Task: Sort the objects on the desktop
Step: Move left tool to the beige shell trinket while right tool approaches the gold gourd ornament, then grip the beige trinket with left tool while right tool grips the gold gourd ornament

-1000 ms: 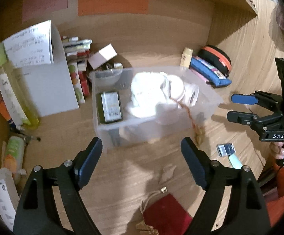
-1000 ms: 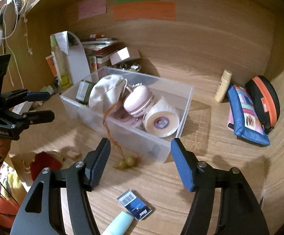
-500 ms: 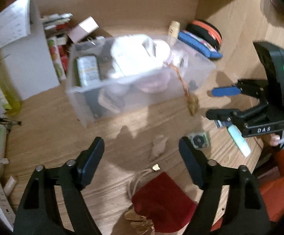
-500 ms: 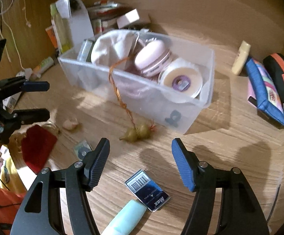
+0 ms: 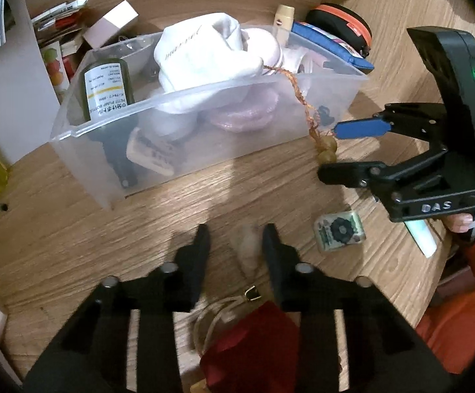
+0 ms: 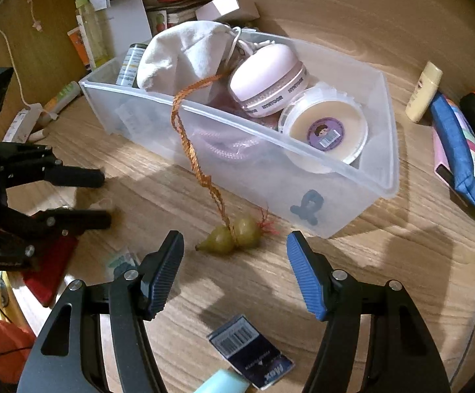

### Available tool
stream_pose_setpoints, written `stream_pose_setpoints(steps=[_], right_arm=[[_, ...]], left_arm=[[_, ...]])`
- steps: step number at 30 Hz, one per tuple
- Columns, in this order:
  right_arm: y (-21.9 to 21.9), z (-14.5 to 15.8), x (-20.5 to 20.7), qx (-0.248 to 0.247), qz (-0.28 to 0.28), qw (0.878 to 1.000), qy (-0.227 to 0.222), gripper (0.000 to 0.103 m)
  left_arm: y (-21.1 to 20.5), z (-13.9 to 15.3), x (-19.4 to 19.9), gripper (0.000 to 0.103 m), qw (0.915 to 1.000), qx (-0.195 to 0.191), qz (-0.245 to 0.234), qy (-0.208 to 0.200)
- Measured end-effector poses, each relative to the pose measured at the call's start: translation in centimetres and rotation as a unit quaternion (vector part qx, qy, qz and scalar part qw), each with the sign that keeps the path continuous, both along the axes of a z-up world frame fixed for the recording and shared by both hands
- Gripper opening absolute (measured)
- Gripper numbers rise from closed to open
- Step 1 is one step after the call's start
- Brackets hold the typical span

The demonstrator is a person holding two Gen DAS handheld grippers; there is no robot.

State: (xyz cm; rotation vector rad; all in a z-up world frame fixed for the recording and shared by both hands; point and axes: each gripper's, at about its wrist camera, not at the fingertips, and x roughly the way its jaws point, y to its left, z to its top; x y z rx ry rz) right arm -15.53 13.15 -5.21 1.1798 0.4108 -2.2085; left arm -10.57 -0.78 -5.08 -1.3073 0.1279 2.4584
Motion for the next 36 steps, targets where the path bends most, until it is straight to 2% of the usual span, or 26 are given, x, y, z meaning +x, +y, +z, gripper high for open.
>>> stream_pose_setpoints(steps=[2, 4, 7, 9, 21, 36], right_arm=[[-0.2, -0.1, -0.3, 0.000, -0.002, 1.000, 0.000, 0.054], [-0.3, -0.4, -0.5, -0.001, 0.001, 1.000, -0.011, 0.033], [-0.2, -0.4, -0.5, -0.002, 0.001, 1.000, -0.010, 0.020], [0.0, -0.3, -0.4, -0.010, 0.003, 1.000, -0.015, 0.015], [0.9, 2.8, 1.3, -0.050, 0.012, 0.998, 0.024, 0.015], [1.4, 7.3, 2.5, -0.096, 0.023, 0.993, 0.066, 0.015]], left_arm=[[0.0, -0.1, 0.1, 0.015, 1.0000, 0.001, 0.000, 0.002], [-0.2, -0.1, 0.2, 0.015, 1.0000, 0.001, -0.002, 0.004], [-0.3, -0.1, 0.4, 0.015, 1.0000, 0.003, 0.002, 0.006], [-0.5, 0.1, 0.5, 0.015, 0.9999, 0.008, 0.006, 0.010], [-3.0, 3.5, 0.8, 0.015, 0.9969, 0.040, 0.042, 0.052], [-3.7, 8.1, 1.1, 0.015, 0.9897, 0.049, 0.053, 0.123]])
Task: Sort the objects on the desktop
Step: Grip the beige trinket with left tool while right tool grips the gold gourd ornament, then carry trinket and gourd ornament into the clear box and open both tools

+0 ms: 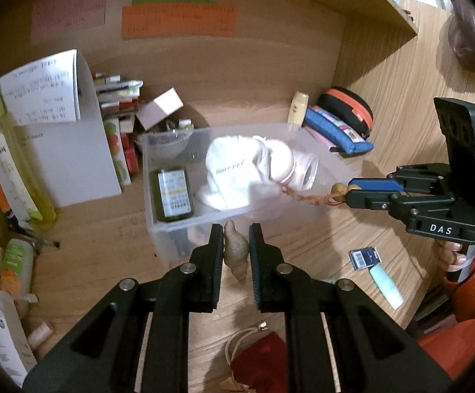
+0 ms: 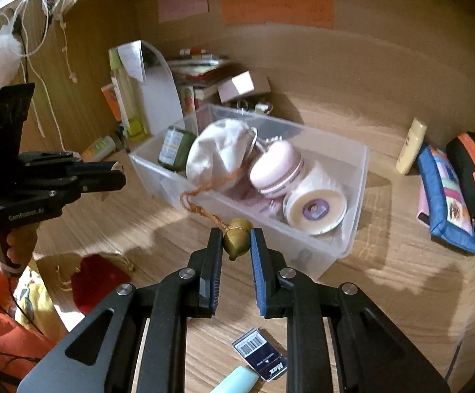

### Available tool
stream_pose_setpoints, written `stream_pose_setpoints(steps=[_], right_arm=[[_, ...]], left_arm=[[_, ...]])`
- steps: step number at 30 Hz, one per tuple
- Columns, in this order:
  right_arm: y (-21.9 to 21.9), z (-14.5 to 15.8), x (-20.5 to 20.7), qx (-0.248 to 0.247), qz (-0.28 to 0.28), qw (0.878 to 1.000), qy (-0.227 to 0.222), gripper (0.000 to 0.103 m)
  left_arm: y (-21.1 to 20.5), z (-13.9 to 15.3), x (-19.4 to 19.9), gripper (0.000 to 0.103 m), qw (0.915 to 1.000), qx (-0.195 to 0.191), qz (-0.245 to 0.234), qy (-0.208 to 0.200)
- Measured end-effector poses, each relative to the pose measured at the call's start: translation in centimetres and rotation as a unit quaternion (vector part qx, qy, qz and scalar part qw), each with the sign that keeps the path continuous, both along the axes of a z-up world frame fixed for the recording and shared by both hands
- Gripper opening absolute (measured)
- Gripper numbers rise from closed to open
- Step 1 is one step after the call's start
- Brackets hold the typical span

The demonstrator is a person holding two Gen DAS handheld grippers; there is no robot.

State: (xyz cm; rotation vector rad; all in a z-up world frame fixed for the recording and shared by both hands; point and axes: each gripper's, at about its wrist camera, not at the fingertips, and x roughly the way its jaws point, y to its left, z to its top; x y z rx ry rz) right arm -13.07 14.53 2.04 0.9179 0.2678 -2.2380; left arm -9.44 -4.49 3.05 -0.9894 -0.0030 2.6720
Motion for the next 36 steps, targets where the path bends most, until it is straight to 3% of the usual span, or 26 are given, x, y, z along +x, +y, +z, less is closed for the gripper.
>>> stream_pose_setpoints(steps=[15, 26, 36], right_arm=[[0.7, 1.7, -3.0, -0.011, -0.021, 1.000, 0.020, 0.015], [1.1, -1.1, -6.1, 0.009, -0.049, 0.999, -0.019, 0.015], [0.9, -2.2, -6.8, 0.021, -0.051, 0.998, -0.030, 0.015]], left_arm=[[0.2, 1.4, -3.2, 0.015, 0.9995, 0.017, -0.004, 0.026], [-0.6, -1.3, -6.6, 0.015, 0.9995, 0.021, 0.014, -0.021], [-0.5, -2.8, -7.5, 0.015, 0.9987, 0.023, 0.013, -0.045]])
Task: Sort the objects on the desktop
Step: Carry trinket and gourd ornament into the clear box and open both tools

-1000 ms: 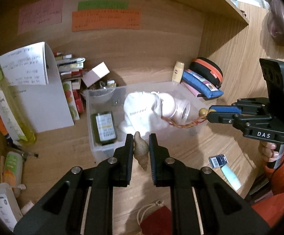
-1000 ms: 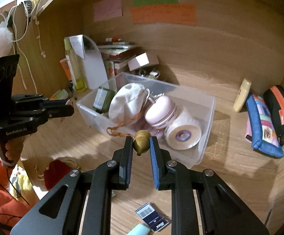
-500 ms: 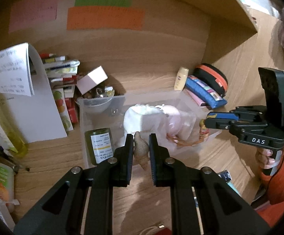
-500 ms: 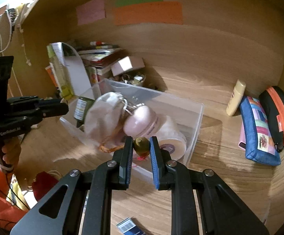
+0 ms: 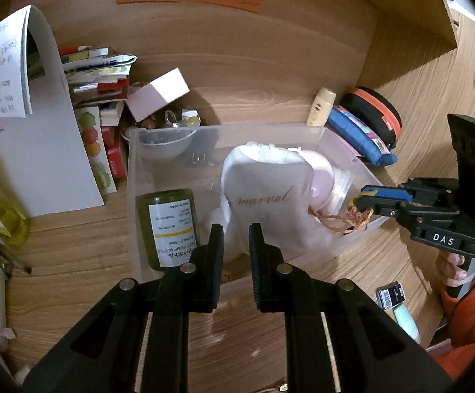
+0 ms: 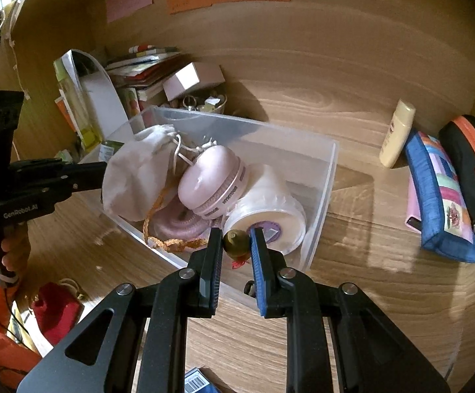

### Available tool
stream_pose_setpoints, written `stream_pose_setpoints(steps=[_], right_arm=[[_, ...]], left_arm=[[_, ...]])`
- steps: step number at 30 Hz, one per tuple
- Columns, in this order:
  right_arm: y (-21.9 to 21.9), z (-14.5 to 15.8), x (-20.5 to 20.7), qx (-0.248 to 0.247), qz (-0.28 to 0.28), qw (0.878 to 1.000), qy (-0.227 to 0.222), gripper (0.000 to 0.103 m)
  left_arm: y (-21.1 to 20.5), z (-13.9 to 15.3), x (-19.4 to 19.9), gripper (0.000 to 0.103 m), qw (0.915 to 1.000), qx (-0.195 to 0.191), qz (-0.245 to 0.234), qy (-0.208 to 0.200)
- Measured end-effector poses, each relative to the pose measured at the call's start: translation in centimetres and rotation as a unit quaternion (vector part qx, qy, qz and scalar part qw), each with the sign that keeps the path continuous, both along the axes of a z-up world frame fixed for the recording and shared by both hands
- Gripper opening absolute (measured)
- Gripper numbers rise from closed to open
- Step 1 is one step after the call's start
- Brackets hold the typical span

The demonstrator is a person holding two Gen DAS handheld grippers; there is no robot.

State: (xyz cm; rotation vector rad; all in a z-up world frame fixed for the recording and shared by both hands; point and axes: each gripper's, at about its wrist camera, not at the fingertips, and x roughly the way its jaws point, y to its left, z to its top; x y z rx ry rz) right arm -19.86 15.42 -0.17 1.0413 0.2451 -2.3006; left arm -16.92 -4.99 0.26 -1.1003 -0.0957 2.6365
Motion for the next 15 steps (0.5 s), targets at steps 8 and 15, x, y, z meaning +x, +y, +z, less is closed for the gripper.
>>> stream_pose_setpoints(steps=[8, 15], right_arm=[[-0.3, 0.2, 0.3, 0.016, -0.002, 1.000, 0.013, 0.016], [0.2, 0.8, 1.1, 0.017, -0.008, 1.000, 0.016, 0.022]], left_arm=[[0.5, 0.2, 0.3, 0.015, 0.9999, -0.003, -0.012, -0.001], [0.9, 0.8, 1.0, 0.024, 0.9999, -0.002, -0.014, 0.008]])
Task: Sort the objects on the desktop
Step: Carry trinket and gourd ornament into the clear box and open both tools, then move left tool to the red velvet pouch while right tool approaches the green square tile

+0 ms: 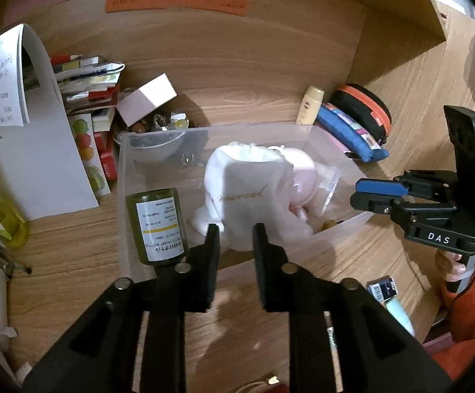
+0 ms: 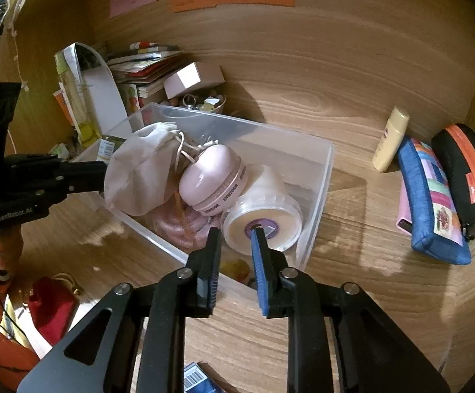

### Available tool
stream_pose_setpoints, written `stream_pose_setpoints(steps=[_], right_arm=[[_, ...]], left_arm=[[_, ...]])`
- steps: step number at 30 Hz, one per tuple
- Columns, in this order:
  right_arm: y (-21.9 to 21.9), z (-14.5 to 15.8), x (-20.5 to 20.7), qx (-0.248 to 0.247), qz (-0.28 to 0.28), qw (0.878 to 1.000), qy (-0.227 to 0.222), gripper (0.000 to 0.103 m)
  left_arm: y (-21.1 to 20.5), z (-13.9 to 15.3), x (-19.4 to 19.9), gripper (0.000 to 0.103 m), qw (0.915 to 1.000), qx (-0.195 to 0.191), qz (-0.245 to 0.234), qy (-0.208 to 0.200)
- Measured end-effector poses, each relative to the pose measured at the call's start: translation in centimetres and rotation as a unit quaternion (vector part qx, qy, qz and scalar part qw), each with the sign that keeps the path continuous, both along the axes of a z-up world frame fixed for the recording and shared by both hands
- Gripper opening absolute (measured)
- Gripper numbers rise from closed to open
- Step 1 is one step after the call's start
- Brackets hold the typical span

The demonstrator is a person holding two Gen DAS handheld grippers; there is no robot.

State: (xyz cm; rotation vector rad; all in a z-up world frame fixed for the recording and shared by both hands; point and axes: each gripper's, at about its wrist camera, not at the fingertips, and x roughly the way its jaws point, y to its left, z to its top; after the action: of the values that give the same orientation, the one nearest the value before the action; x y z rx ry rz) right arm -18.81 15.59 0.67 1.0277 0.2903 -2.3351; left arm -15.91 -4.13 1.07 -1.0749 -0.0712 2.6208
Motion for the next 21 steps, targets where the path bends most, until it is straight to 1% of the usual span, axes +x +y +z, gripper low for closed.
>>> stream_pose_setpoints(steps=[1, 2, 4, 5, 6, 7, 8, 9, 10, 11, 15, 17, 18, 19, 21], right_arm=[[0.0, 0.1, 0.1, -0.001, -0.001, 1.000, 0.000, 0.027], [0.2, 0.2, 0.2, -0.005, -0.003, 1.000, -0.001, 0.029], [0.4, 0.5, 0.5, -0.010, -0.005, 1.000, -0.001, 0.038], [0.5, 0.7, 0.8, -0.012, -0.004, 1.000, -0.001, 0.039], [0.5, 0.8, 1.0, -0.013, -0.004, 1.000, 0.001, 0.040], [0.5, 0.9, 1.4, -0.013, -0.003, 1.000, 0.003, 0.041], [0.4, 1.0, 1.6, -0.013, -0.002, 1.000, 0.004, 0.041], [0.4, 1.1, 1.9, -0.013, 0.000, 1.000, 0.006, 0.043], [0.3, 1.2, 2.3, -0.014, 0.002, 1.000, 0.008, 0.046], [0.3, 1.3, 2.6, -0.015, 0.003, 1.000, 0.010, 0.047], [0.1, 1.6, 4.1, -0.014, 0.013, 1.000, 0.017, 0.047], [-0.1, 1.5, 4.8, -0.013, 0.020, 1.000, 0.017, 0.048], [-0.2, 1.5, 5.2, -0.013, 0.022, 1.000, 0.018, 0.054], [-0.2, 1.4, 5.6, -0.014, 0.023, 0.999, 0.019, 0.063], [-0.2, 1.3, 6.4, -0.016, 0.027, 0.999, 0.026, 0.067]], left_arm=[[0.0, 0.2, 0.2, 0.027, 1.0000, 0.000, 0.001, 0.004], [0.1, 0.3, 0.4, 0.027, 1.0000, -0.001, 0.001, 0.007], [0.1, 0.7, 1.0, 0.029, 0.9999, -0.001, 0.000, 0.013], [0.1, 0.9, 1.3, 0.031, 0.9999, -0.002, 0.000, 0.016], [0.1, 1.1, 1.5, 0.037, 0.9998, -0.003, 0.002, 0.018], [0.1, 1.4, 1.8, 0.050, 0.9998, -0.005, 0.007, 0.020], [0.0, 1.6, 2.2, 0.057, 0.9996, -0.007, 0.014, 0.024], [-0.1, 1.8, 2.5, 0.067, 0.9993, -0.007, 0.021, 0.029], [-0.3, 2.1, 3.0, 0.069, 0.9989, -0.008, 0.027, 0.037], [-0.4, 2.3, 3.4, 0.069, 0.9986, -0.009, 0.031, 0.042], [-0.8, 2.6, 4.9, 0.075, 0.9976, -0.019, 0.047, 0.047], [-0.8, 2.5, 5.7, 0.075, 0.9971, -0.028, 0.054, 0.046], [-0.8, 2.4, 6.1, 0.076, 0.9970, -0.031, 0.056, 0.045], [-0.8, 2.3, 6.5, 0.079, 0.9968, -0.035, 0.058, 0.043], [-0.8, 2.0, 7.3, 0.083, 0.9965, -0.039, 0.062, 0.040]])
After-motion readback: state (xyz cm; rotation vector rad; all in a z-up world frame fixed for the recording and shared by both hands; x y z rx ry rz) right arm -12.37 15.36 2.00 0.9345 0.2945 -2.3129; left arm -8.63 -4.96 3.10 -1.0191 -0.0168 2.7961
